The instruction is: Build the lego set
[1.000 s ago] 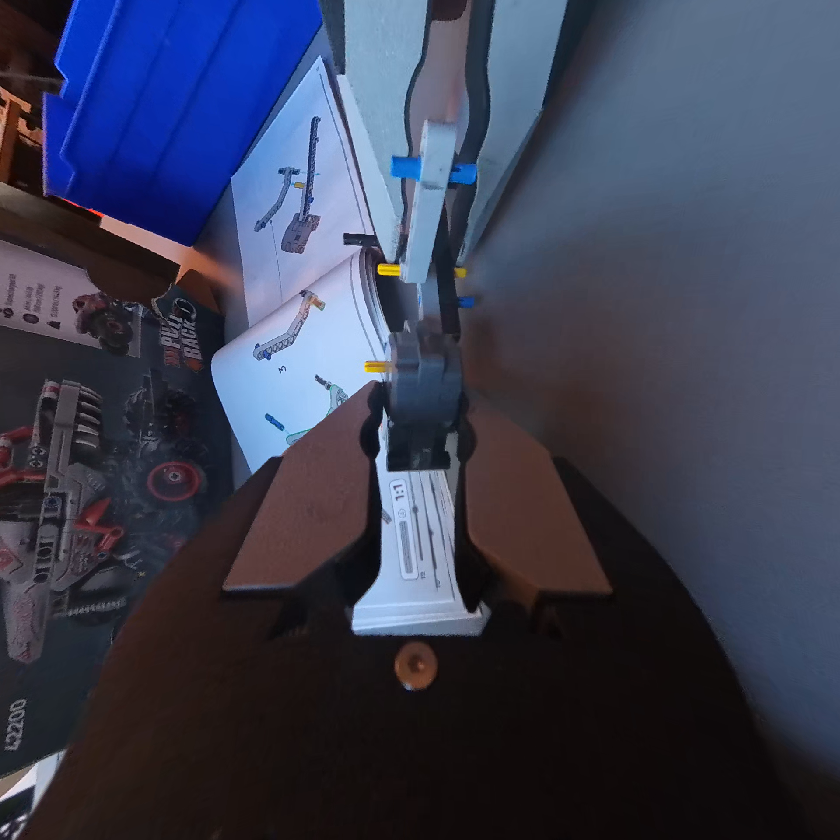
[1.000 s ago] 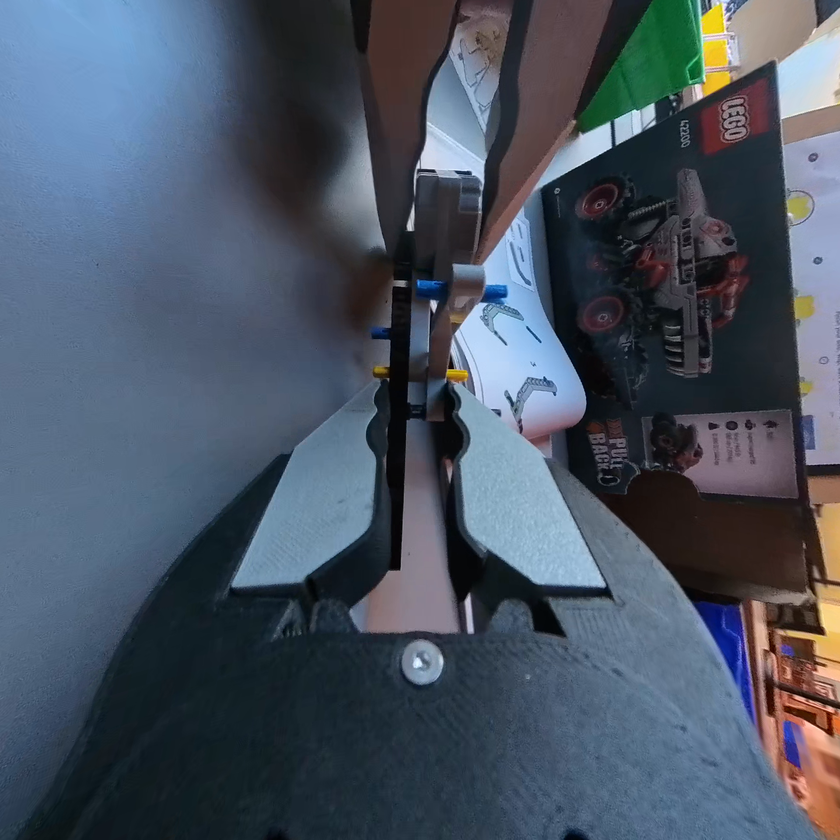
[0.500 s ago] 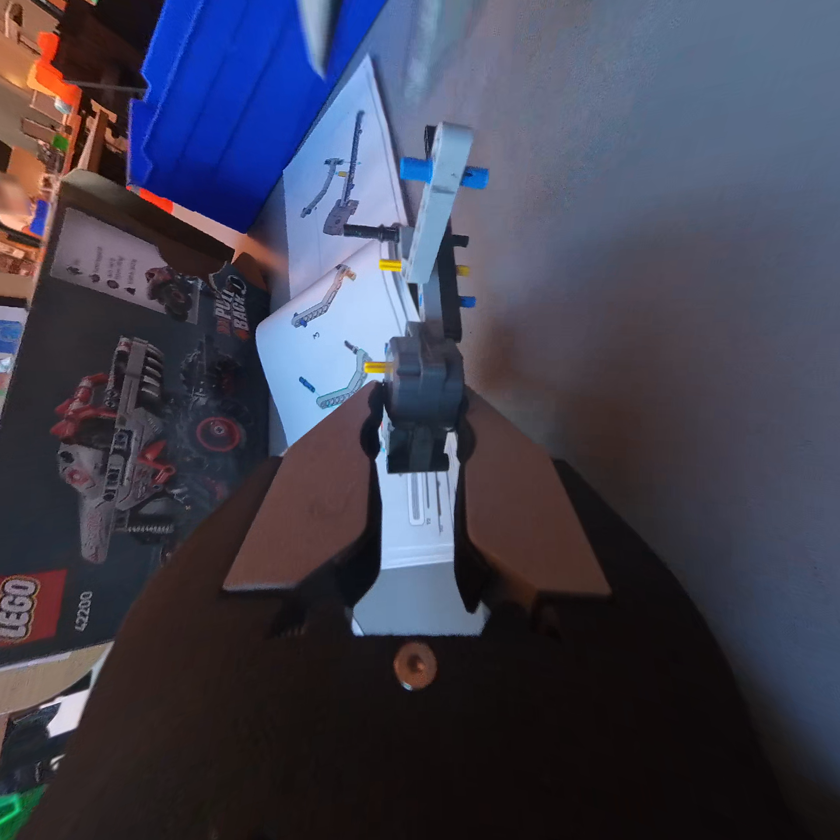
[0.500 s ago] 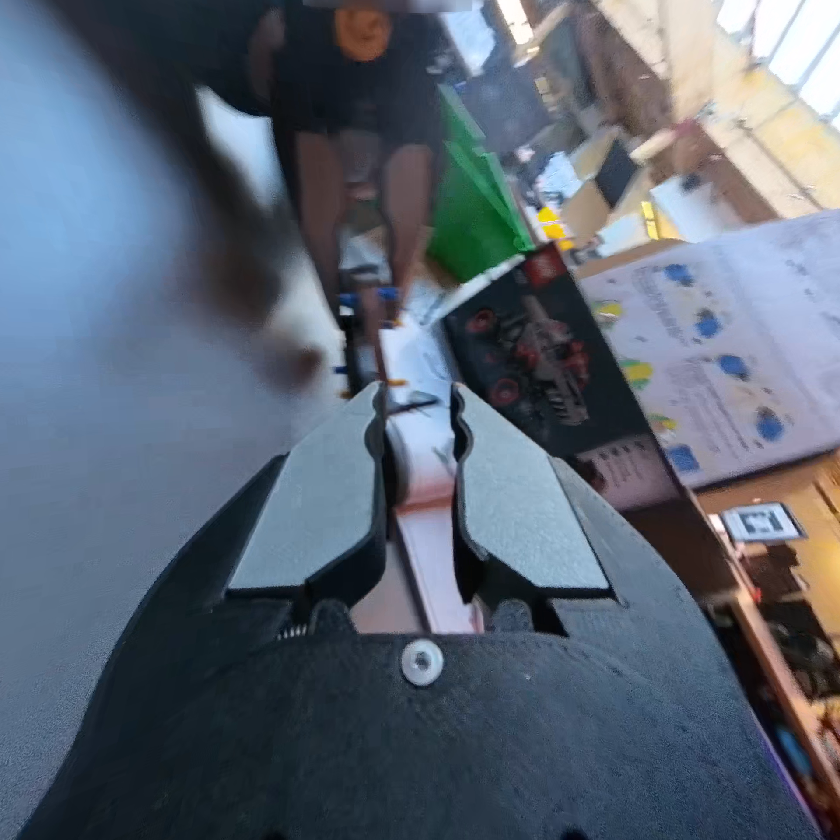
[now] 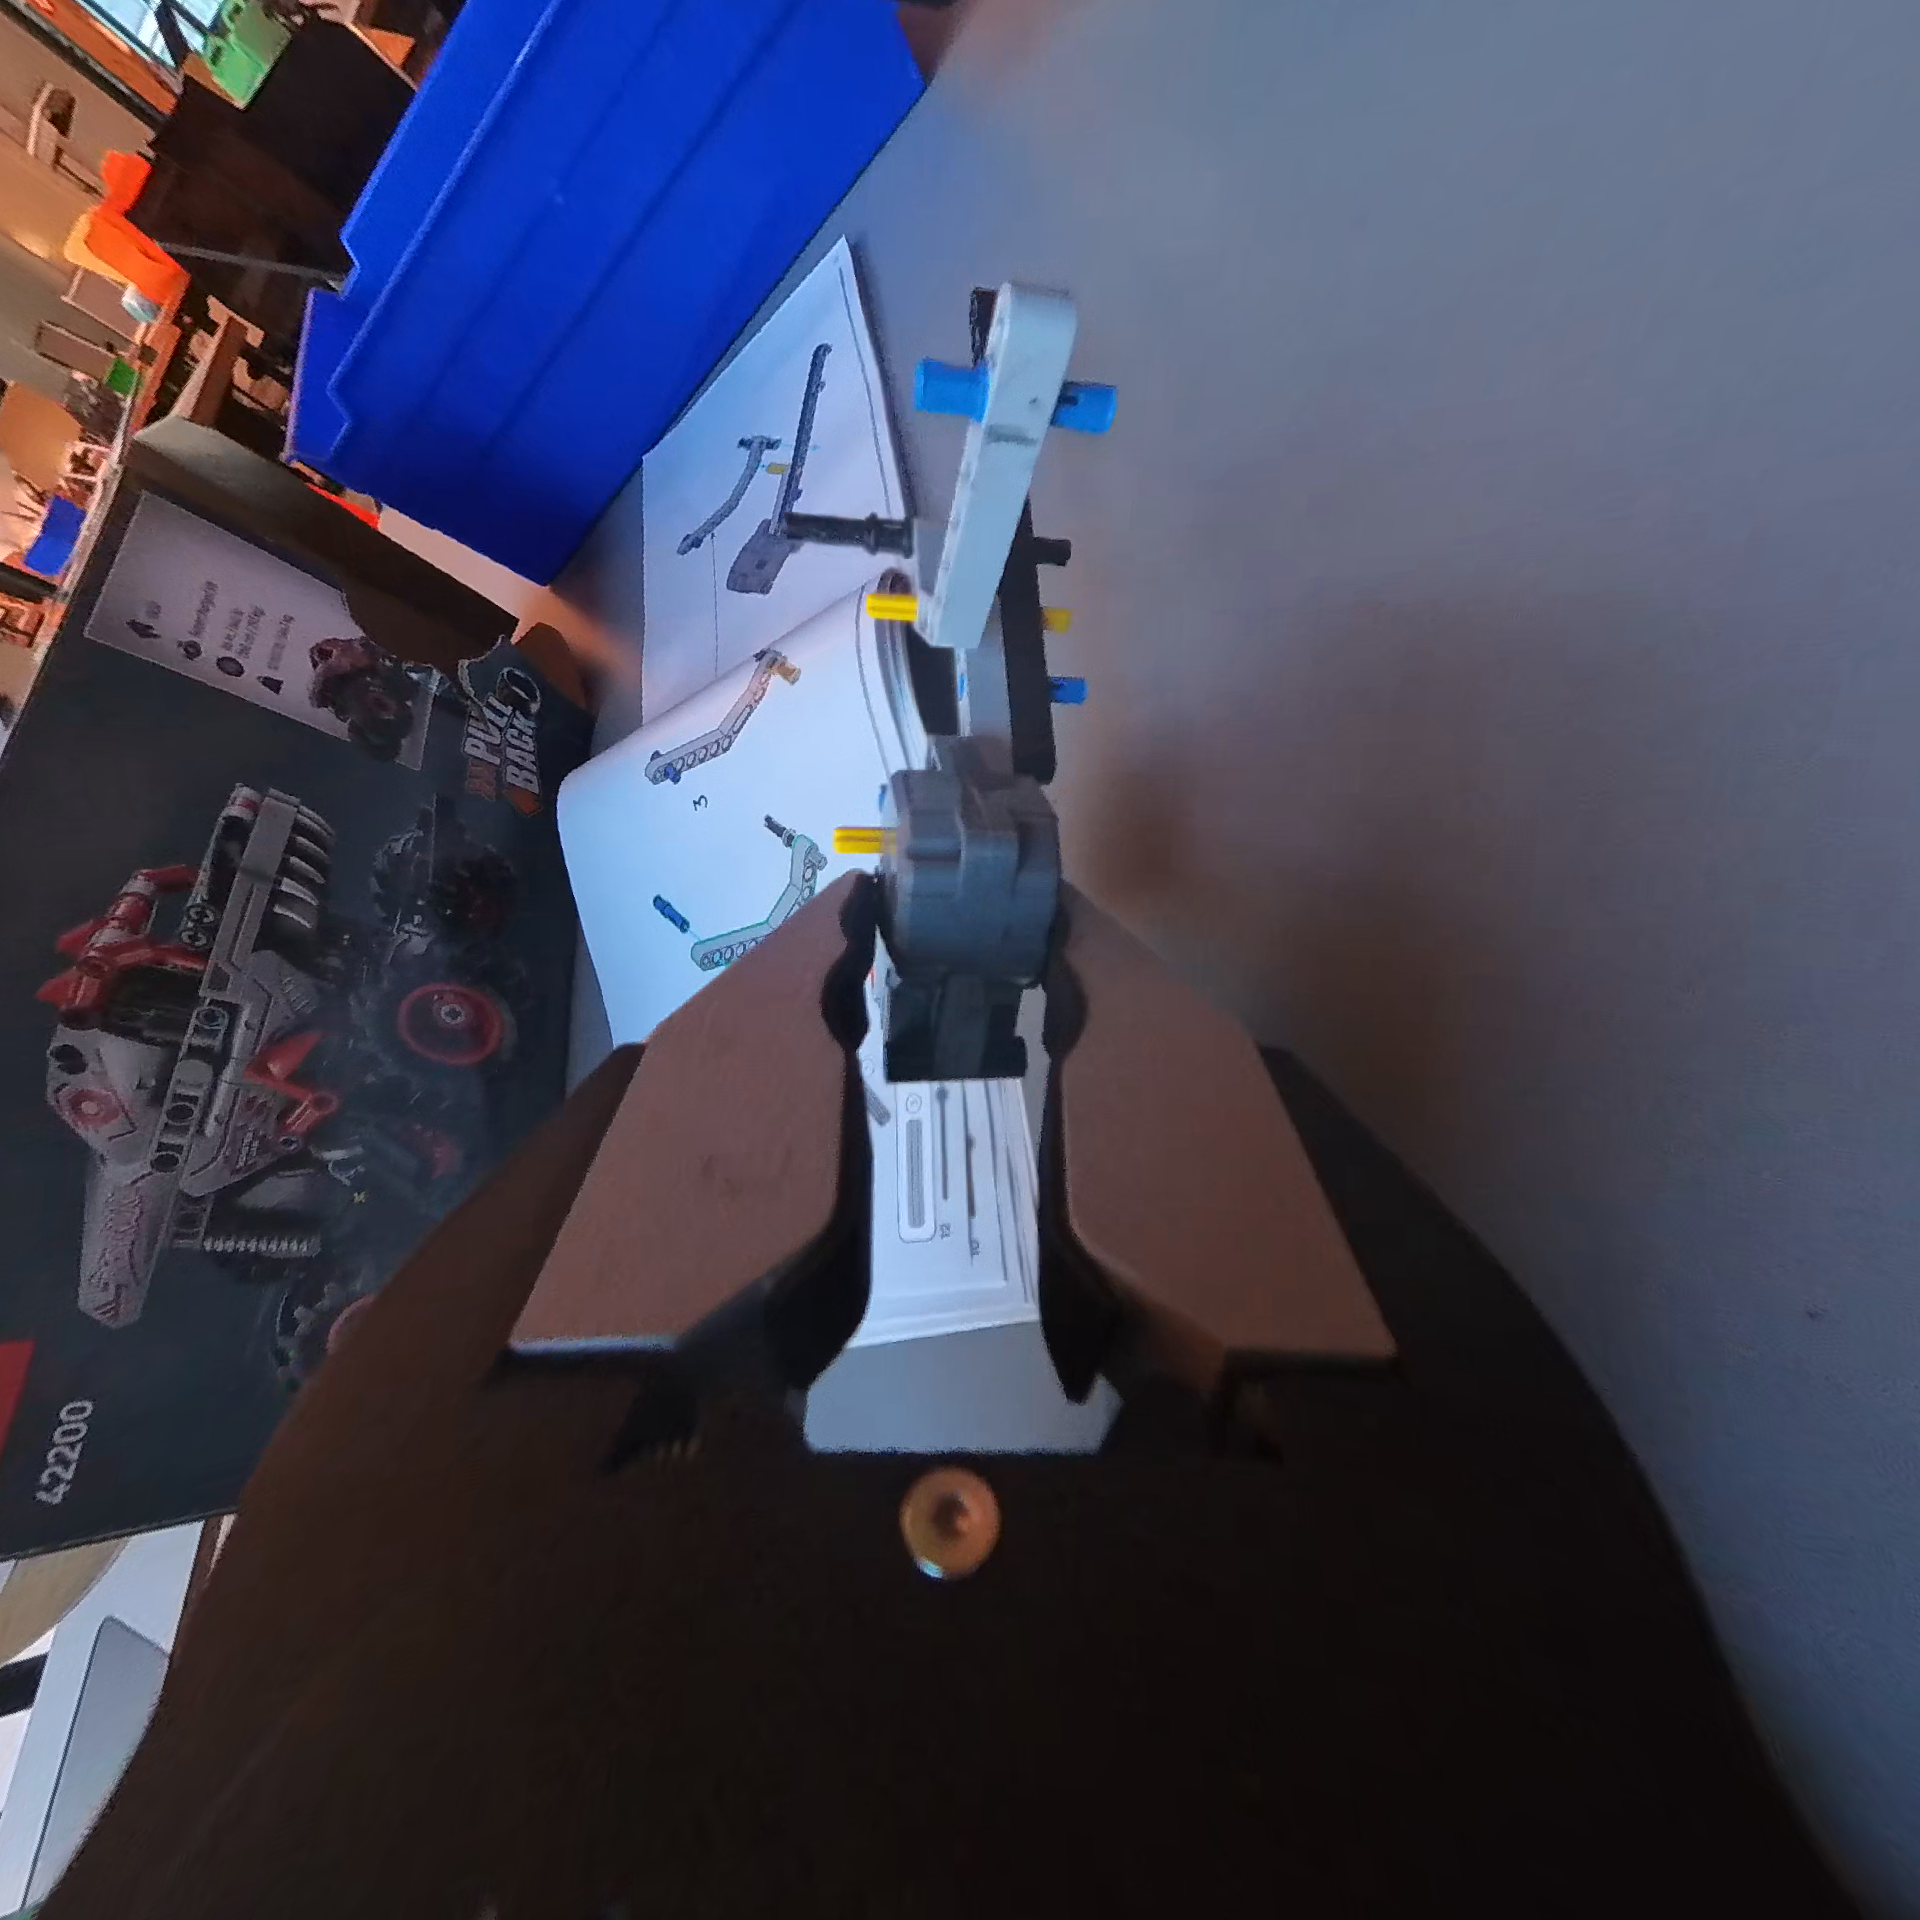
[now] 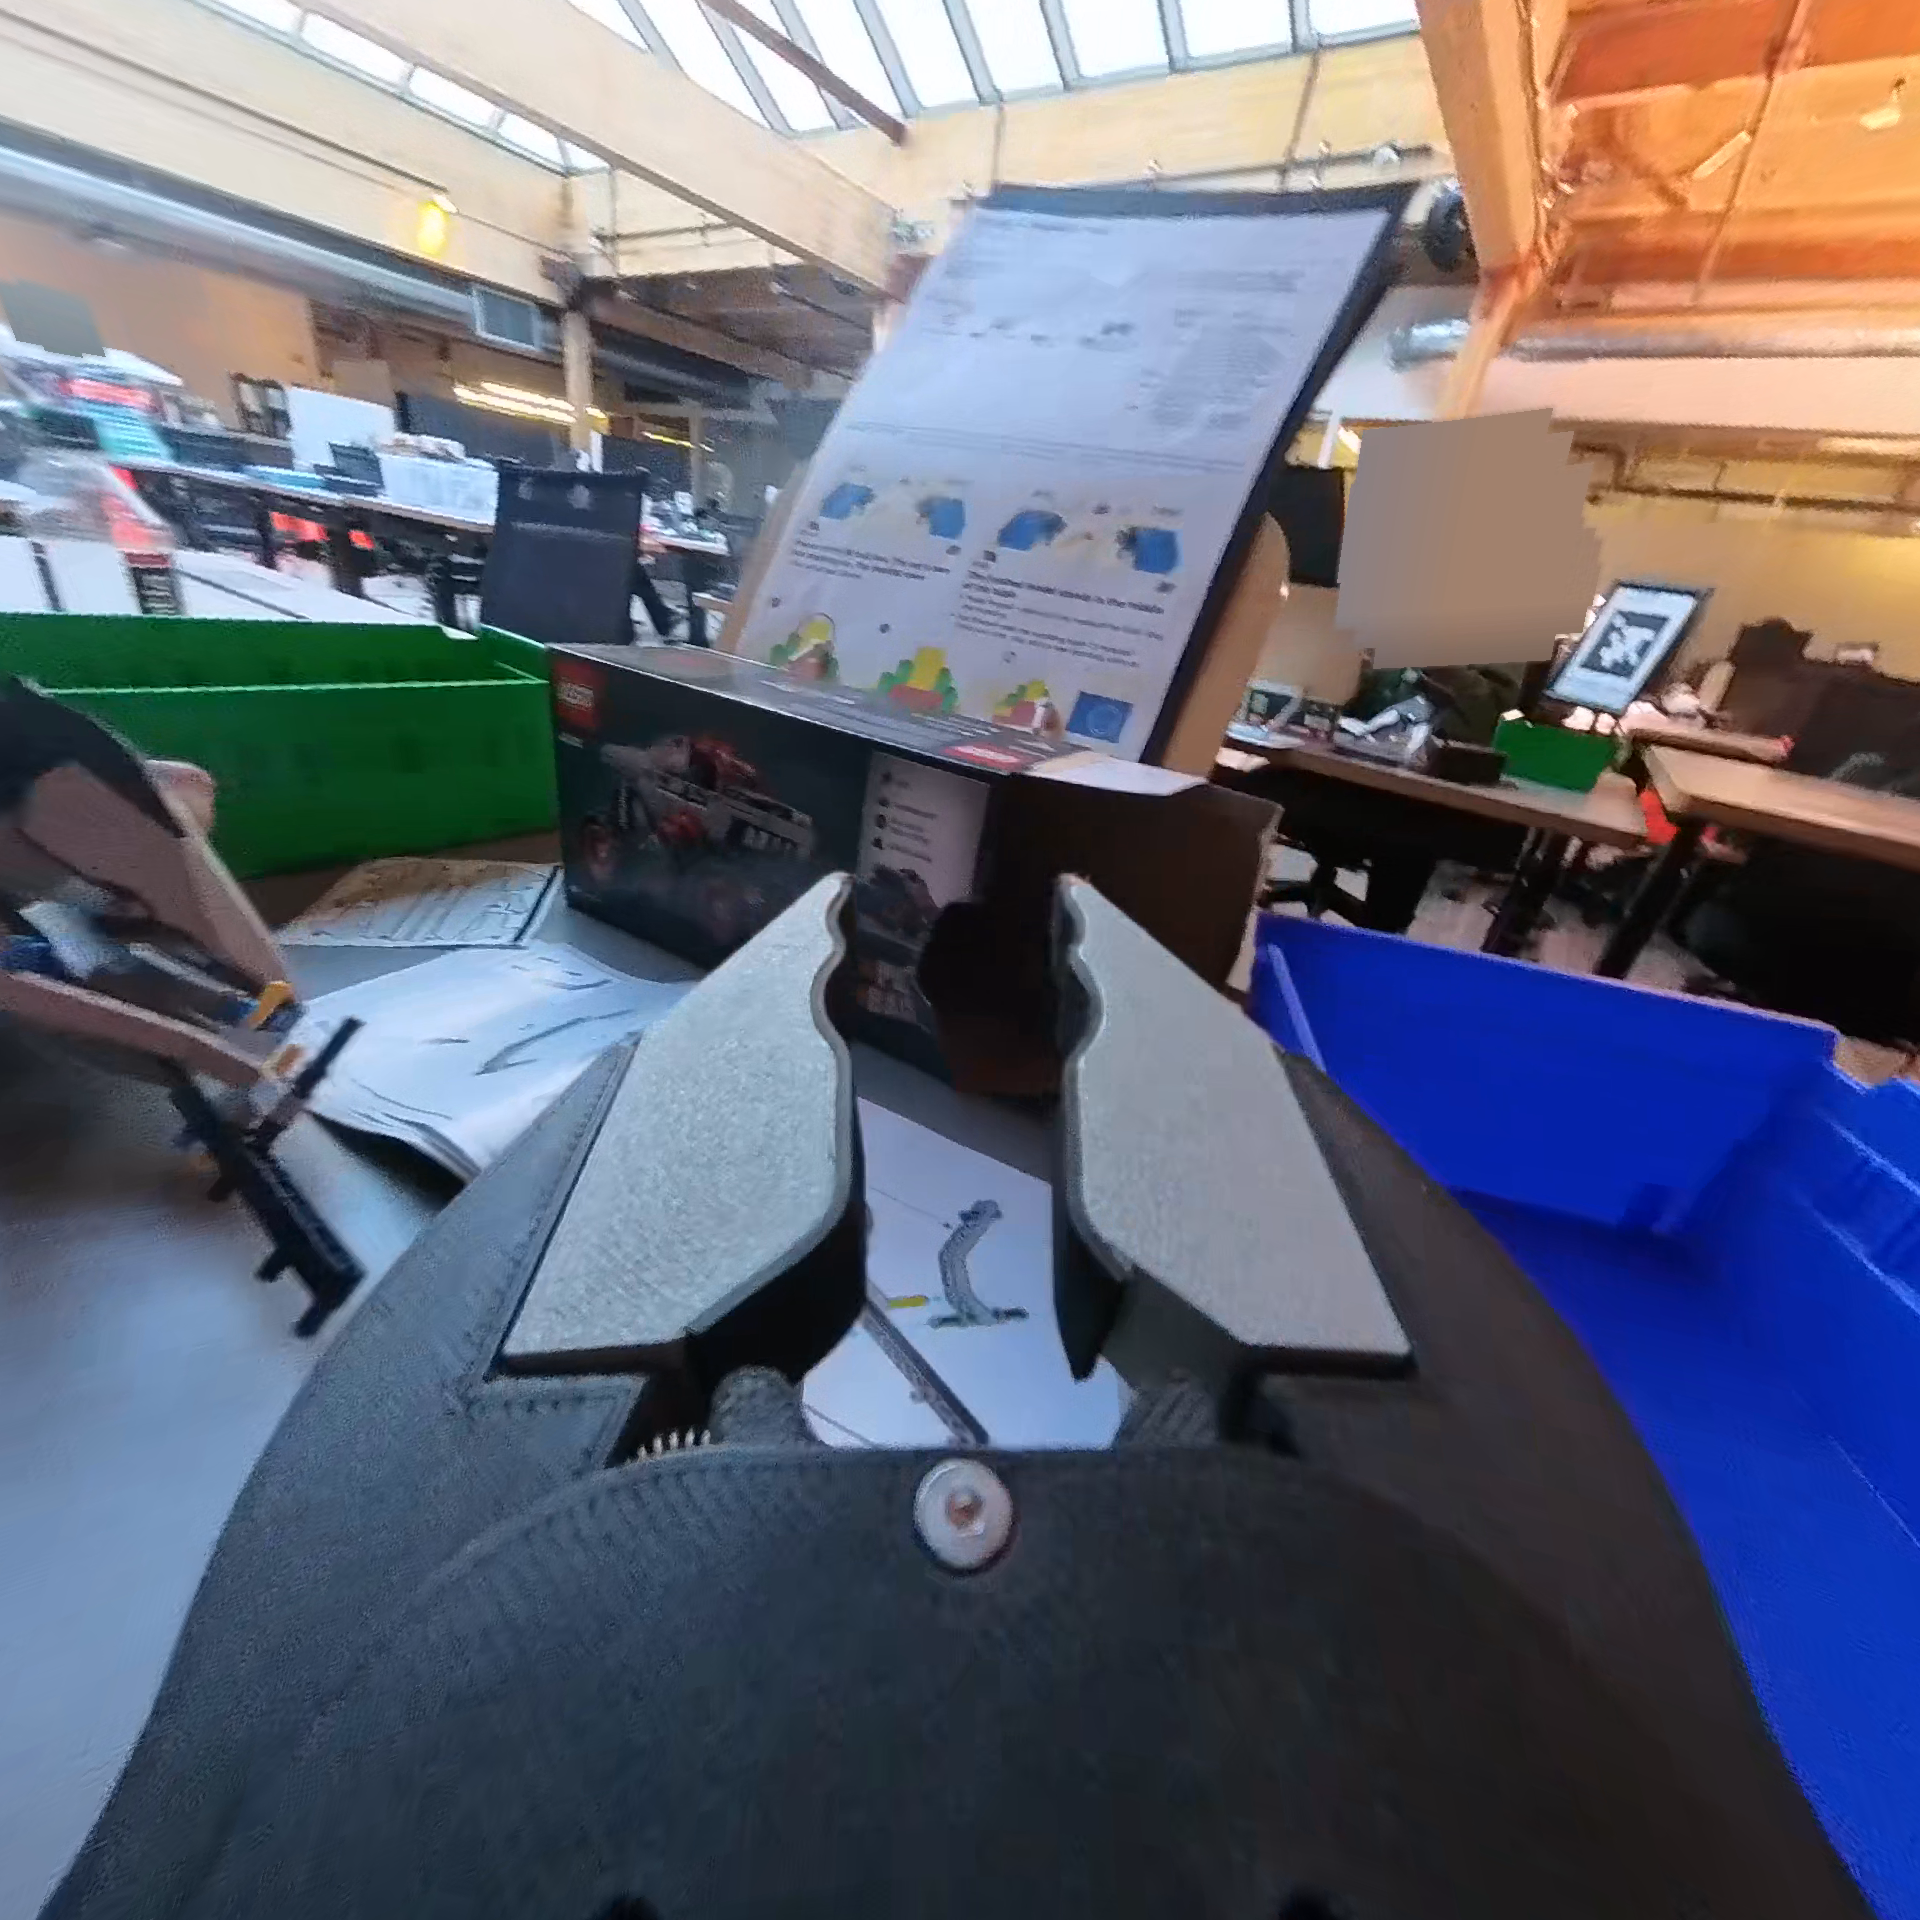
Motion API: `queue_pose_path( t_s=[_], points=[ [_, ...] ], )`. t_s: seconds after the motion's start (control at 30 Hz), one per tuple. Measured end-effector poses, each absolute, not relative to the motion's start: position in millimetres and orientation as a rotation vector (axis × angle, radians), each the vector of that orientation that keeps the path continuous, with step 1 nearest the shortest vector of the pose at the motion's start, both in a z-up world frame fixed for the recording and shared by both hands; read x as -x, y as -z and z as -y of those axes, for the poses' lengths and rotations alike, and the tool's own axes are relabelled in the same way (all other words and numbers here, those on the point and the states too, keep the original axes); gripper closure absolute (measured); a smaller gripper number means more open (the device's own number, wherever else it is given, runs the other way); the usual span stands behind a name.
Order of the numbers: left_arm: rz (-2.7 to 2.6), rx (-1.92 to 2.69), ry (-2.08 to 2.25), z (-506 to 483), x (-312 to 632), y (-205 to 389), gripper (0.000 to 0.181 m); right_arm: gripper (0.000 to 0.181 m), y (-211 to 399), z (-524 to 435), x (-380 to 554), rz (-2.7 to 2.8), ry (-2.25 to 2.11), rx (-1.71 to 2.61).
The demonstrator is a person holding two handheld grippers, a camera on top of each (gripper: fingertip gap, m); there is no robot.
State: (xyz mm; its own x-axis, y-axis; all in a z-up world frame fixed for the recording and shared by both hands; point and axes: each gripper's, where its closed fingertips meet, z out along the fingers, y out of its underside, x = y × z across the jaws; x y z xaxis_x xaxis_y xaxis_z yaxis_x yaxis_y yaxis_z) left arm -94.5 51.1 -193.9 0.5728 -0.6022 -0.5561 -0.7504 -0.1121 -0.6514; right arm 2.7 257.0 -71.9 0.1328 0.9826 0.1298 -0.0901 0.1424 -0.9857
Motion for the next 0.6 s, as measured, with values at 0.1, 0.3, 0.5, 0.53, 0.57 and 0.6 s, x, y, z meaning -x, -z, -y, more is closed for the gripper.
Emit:
queue_pose_path(
  t_s=[0.1, 0.3, 0.5, 0.53, 0.57, 0.6],
  points=[
    [-1.118, 1.790, -0.184, -50.0, 93.1, 191.9, 0.152, 0.143, 75.7, -260.1, -1.2, 1.108, -1.071, 1.125],
    [-1.077, 1.759, -0.175, -50.2, 93.7, 181.3, 0.152, 0.146, 84.7, -263.5, 2.6, 1.127, -1.028, 1.165],
    [-1.061, 1.741, -0.176, -50.8, 92.2, 176.9, 0.152, 0.149, 90.4, -265.0, 5.4, 1.141, -1.004, 1.183],
    [-1.059, 1.741, -0.176, -50.9, 92.2, 176.7, 0.152, 0.151, 91.7, -265.3, 5.9, 1.146, -0.997, 1.185],
    [-1.057, 1.742, -0.176, -51.1, 92.4, 176.6, 0.152, 0.151, 92.8, -265.6, 6.4, 1.150, -0.991, 1.187],
    [-1.057, 1.742, -0.175, -51.0, 92.4, 176.8, 0.152, 0.152, 93.6, -265.5, 6.8, 1.152, -0.989, 1.188]
  ],
)
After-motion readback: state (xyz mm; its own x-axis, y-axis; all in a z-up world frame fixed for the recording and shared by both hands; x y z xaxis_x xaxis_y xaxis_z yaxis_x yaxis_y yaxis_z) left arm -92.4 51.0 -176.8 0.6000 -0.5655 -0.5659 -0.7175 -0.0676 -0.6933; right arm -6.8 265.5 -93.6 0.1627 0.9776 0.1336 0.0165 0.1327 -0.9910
